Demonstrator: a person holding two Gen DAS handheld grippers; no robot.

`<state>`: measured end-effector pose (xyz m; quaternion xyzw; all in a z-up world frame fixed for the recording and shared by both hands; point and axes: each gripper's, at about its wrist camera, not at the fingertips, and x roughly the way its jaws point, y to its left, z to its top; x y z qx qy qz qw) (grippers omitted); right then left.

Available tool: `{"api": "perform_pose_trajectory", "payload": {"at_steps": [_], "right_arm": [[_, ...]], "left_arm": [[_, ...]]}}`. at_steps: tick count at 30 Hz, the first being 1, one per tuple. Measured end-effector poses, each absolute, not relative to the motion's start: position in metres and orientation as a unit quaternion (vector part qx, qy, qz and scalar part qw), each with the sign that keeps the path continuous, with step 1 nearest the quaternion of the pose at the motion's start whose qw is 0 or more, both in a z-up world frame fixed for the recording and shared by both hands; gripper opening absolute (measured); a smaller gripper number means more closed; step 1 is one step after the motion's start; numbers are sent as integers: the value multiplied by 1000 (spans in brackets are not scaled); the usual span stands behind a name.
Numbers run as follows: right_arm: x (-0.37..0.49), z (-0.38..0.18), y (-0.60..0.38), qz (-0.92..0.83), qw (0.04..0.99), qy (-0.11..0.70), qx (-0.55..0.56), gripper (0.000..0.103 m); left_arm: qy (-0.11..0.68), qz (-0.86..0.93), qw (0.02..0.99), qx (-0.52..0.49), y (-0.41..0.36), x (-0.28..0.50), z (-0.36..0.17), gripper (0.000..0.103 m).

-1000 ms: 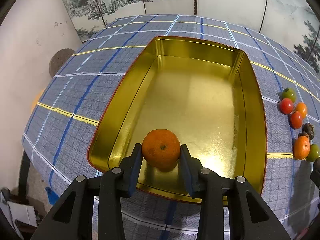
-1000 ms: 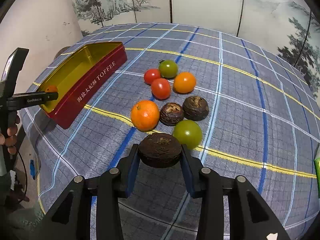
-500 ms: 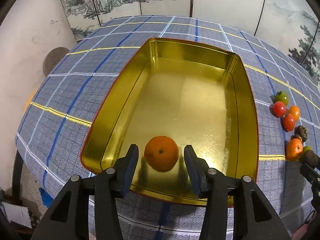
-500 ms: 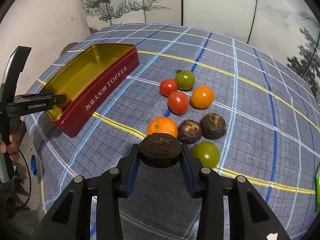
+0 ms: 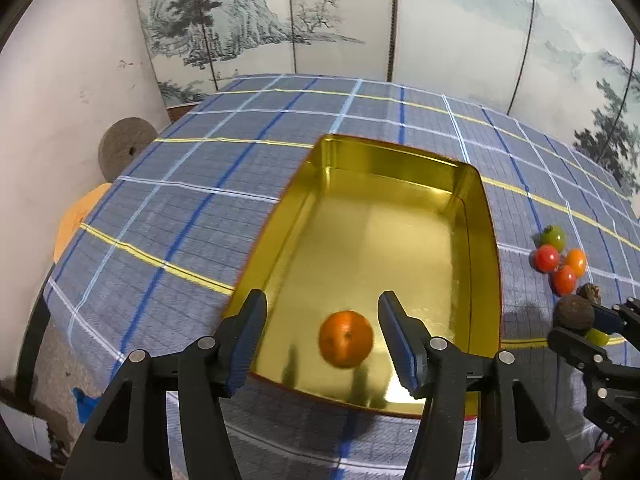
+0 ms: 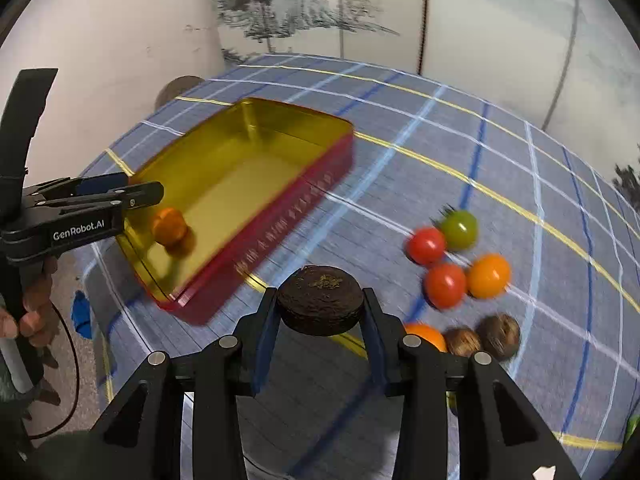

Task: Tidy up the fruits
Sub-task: 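Carry the dark brown fruit into the tin and open the right gripper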

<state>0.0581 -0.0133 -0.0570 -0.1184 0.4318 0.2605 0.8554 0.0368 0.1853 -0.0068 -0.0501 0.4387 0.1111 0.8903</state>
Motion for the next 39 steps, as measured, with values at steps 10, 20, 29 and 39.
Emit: {"api": "perform_pose_trajectory", "payload": {"at_steps": [10, 20, 29, 39], "right_arm": [[64, -42, 45, 318, 844, 409, -142, 37], [66, -53, 93, 349, 821, 417, -173, 37], [69, -71, 118, 345, 810, 429, -204, 37], [70, -83, 125, 341, 804, 436, -220, 37]], "left_arm": [[443, 161, 877, -92, 237, 16, 4, 60], [451, 207, 858, -129, 282, -4, -5, 60], [461, 226, 847, -139, 295, -18, -16, 60], [466, 236, 841, -141, 304, -27, -24, 61]]}}
